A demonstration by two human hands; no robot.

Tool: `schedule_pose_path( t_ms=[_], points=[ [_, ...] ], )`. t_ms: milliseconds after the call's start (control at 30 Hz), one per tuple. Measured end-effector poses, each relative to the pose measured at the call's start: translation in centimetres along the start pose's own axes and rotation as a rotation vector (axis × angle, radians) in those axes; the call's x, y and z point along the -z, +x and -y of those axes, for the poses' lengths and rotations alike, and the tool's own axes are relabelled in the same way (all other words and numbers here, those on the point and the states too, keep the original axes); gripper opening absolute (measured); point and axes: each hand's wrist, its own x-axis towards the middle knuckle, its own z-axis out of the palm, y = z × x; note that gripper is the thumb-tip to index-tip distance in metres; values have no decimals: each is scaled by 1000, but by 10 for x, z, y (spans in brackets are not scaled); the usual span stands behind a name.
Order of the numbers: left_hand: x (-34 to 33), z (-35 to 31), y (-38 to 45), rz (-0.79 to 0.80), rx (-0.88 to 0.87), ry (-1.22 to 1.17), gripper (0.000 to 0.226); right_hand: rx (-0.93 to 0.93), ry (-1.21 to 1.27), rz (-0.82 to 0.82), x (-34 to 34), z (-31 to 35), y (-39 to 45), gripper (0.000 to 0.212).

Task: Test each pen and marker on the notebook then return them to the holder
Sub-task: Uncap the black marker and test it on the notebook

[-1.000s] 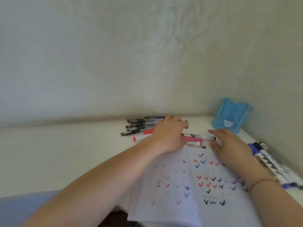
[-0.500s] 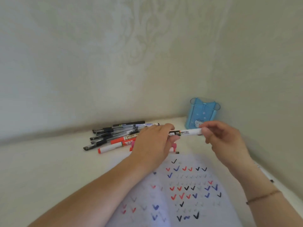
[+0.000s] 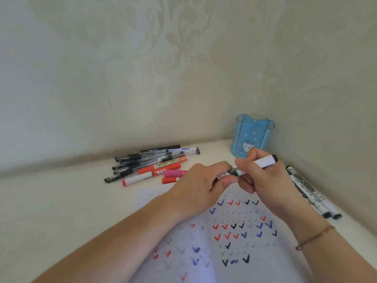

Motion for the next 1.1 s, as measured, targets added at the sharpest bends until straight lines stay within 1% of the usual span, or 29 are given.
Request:
schedule_pose_path(
  t_ms=[133, 233, 333, 400, 433, 467, 500, 533, 567, 600, 667, 733, 800, 867, 967, 1033, 1100],
  points=[
    [1, -4, -3, 38, 38, -85, 27, 49, -20, 31, 2, 1, -1, 36],
    [4, -8, -4, 93, 39, -158, 24, 96, -69, 92, 8, 3, -1, 36],
    [5, -7, -6, 112, 39, -209, 24, 147, -164, 184, 13, 8, -5, 24],
    [4, -5, -9, 129, 47, -222, 32, 179, -194, 167, 17, 13, -6, 20],
    [4, -4, -10, 144, 44, -224, 37, 187, -159, 132, 21, 17, -6, 17],
    [5, -3, -12, 152, 42, -229, 37, 183, -74, 98, 25, 23, -7, 13],
    [7, -3, -13, 159, 42, -238, 30, 173, 24, 81, 31, 30, -8, 11],
    [8, -2, -14, 163, 37, -242, 23, 154, 96, 90, 38, 36, -9, 14],
    [9, -1, -15, 166, 32, -237, 27, 129, 122, 122, 43, 40, -12, 23],
    [9, 0, -15, 182, 18, -204, 38, 96, 111, 153, 47, 41, -16, 30],
    [8, 2, -16, 240, -24, -74, 52, 34, 80, 181, 50, 28, -33, 35],
    [5, 3, -16, 262, -59, -2, 60, -23, 71, 135, 49, 6, -58, 46],
    [4, 2, -14, 264, -51, -10, 65, -46, 82, 90, 49, -11, -80, 53],
    [2, 1, -12, 248, -35, -45, 64, -39, 61, 99, 52, -16, -87, 56],
    [1, 5, -8, 213, -1, -81, 51, -36, -136, 108, 52, -14, -87, 47],
    [2, 6, -8, 189, 9, -106, 40, -38, -205, 34, 50, -16, -87, 42],
    [3, 5, -7, 166, 28, -131, 33, -42, -247, -1, 49, -19, -88, 45]
  ],
)
